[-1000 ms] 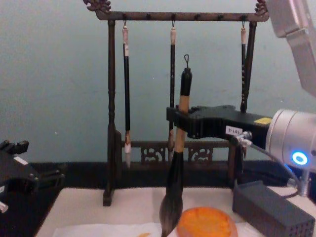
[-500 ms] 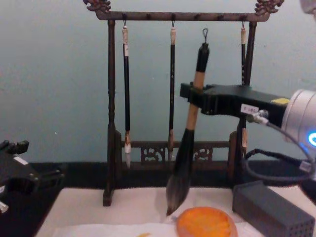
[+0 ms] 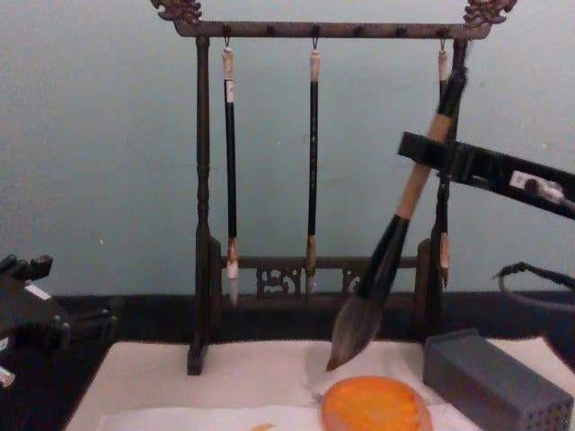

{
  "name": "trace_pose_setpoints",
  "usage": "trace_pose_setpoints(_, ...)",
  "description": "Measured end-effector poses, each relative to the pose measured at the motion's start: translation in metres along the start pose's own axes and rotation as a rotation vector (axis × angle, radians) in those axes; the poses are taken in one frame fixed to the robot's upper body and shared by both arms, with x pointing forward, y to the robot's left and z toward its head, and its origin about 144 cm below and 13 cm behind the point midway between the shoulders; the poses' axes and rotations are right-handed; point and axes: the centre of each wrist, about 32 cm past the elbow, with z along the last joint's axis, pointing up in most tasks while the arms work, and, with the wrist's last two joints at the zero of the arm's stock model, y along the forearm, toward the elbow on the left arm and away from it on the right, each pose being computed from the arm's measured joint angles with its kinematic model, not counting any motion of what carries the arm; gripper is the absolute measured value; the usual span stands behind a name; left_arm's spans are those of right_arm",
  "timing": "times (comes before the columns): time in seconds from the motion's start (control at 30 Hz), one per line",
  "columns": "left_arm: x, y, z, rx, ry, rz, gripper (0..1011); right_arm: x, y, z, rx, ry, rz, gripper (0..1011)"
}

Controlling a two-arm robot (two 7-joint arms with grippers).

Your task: Pick up the brush from the inkstone, write on the paper, then place the brush back to its original position.

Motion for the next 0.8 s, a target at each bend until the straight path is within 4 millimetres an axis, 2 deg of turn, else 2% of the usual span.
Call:
trace_pose_setpoints(0.47,0.000,0.000,0.000,0.000,0.000,0.000,1001,0.036,-0.013,-0.013,0.012,0.389,-0.091,177)
trace_pose_setpoints(0.8,0.000,0.000,0.000,0.000,0.000,0.000,1001,0.055,-0.018,-0.023,-0.005,0.588,-0.137,177)
